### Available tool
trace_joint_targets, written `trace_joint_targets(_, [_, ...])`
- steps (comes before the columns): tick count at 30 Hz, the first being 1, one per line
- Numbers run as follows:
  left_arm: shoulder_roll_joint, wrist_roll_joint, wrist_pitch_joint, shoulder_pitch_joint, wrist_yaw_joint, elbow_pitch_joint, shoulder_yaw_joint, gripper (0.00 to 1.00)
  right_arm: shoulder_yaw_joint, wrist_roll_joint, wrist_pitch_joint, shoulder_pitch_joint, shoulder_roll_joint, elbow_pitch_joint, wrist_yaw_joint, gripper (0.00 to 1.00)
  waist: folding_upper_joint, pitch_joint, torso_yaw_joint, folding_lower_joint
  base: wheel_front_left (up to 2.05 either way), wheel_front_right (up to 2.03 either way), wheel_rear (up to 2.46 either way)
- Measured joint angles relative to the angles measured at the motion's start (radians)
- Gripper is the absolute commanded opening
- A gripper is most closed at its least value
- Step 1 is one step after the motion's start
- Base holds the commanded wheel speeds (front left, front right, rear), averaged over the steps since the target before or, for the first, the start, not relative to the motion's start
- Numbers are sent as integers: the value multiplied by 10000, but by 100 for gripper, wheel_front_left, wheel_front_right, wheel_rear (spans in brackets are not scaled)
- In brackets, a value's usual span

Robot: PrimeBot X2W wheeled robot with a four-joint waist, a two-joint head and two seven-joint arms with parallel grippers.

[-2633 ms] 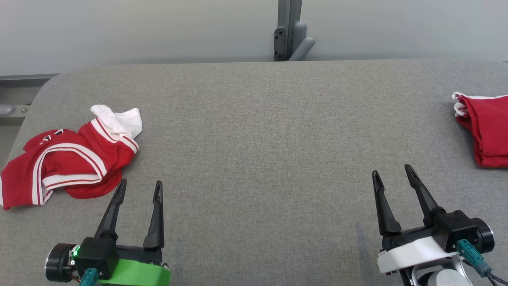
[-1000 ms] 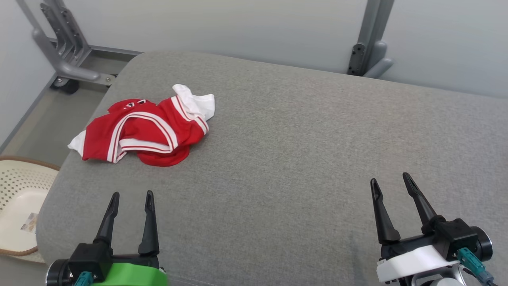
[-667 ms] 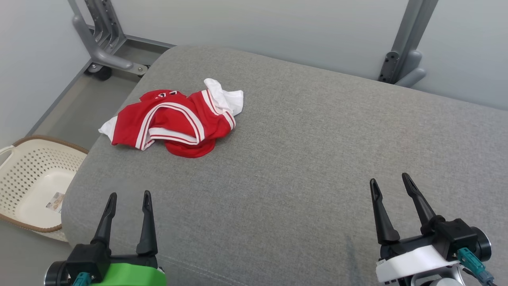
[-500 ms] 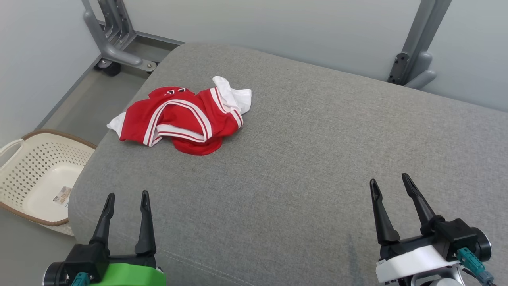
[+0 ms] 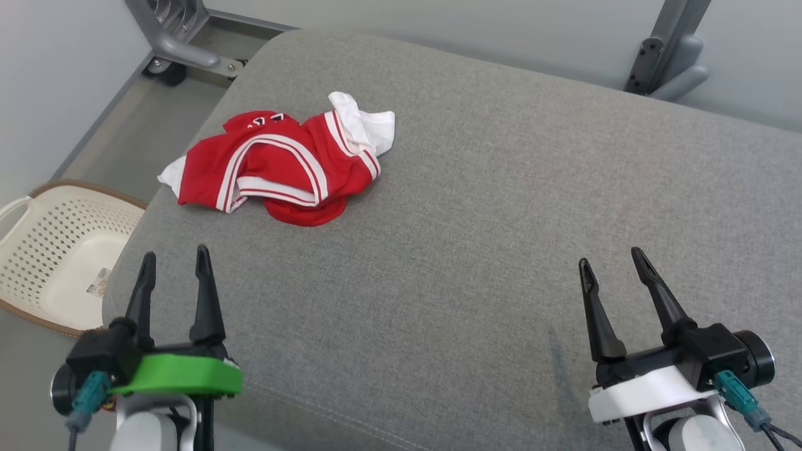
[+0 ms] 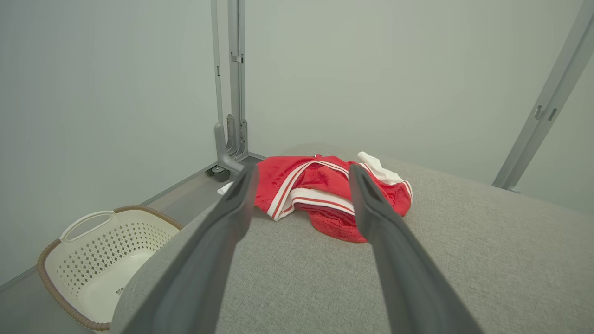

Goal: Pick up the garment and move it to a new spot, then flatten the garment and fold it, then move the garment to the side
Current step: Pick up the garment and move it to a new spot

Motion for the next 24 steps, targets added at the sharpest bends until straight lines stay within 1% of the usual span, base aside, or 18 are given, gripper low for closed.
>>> trace_joint_targets(4, [2, -184, -2, -1296, -100, 769, 188, 100, -10, -316, 0, -382, 2, -4, 2, 100, -1, 570, -107, 1, 0, 0, 0])
trace_joint_targets(10, [4, -554, -2, -3481, -280, 2537, 566, 100, 29, -694, 0, -941, 4, -2, 0, 100, 0, 1533, -310, 0, 0, 0, 0])
trace_joint_targets(13, [-8, -537, 0, -4427, -370, 3641, 734, 100, 6, -771, 0, -1115, 4, -15, 0, 100, 0, 1976, -437, 1, 0, 0, 0])
trace_joint_targets(16, [13, -403, 0, -5383, -447, 4385, 903, 100, 44, -848, 0, -1267, -17, -29, 0, 100, 0, 2377, -572, 1, 0, 0, 0])
trace_joint_targets(21, [140, -105, -2, -6477, -458, 5956, 1126, 100, 73, -905, 0, -1564, -67, -59, 0, 100, 0, 2987, -789, 1, 0, 0, 0])
trace_joint_targets(24, [161, -123, 0, -7131, -460, 6972, 1308, 100, 90, -903, 0, -1667, -67, -58, 2, 100, 0, 3313, -903, 1, 0, 0, 0])
